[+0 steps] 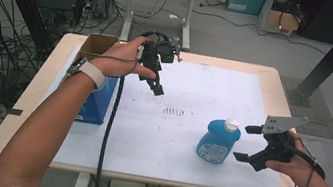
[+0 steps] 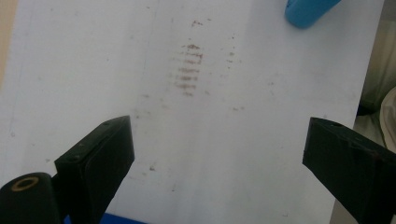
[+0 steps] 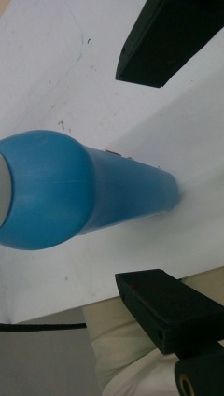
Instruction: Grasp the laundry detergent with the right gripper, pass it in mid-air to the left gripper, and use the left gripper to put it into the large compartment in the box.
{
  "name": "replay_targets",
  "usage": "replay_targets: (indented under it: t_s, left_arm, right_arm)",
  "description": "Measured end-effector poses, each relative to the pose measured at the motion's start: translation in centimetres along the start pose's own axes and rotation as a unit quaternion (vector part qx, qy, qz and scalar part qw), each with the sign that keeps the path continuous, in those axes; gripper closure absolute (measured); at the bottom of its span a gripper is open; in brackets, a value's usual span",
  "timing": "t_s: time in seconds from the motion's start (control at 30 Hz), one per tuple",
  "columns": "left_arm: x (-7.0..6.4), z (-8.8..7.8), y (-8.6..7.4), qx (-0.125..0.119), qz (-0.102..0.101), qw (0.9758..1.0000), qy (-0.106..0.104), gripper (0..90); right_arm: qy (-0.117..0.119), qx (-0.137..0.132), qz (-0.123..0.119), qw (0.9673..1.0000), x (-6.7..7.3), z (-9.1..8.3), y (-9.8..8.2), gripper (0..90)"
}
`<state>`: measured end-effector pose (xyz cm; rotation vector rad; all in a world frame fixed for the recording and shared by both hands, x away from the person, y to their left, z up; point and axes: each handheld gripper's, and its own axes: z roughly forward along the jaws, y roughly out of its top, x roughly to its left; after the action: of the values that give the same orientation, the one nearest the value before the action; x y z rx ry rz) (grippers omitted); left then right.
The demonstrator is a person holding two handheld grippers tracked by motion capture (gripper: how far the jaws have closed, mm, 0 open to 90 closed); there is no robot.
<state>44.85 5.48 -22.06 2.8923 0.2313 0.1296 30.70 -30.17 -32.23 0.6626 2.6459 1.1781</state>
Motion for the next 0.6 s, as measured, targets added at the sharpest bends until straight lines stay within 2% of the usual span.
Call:
replay_targets:
  t_s: [0.3, 0.33, 0.6]
  left_arm:
    - [0.02, 0.10, -0.10, 0.001, -0.002, 1.0000, -0.001, 9.2]
    - [0.02, 0.11, -0.10, 0.001, -0.001, 1.0000, -0.002, 9.2]
    - [0.05, 0.16, -0.05, 0.001, -0.002, 1.0000, -0.001, 9.3]
  right_arm:
    - [0.003, -0.010, 0.001, 0.9999, -0.01, 0.35, -0.43, 5.4]
    - [0.005, -0.016, -0.007, 0.9998, -0.15, 0.49, -0.47, 5.4]
    - [0.007, -0.019, -0.005, 0.9998, -0.17, 0.56, -0.57, 5.6]
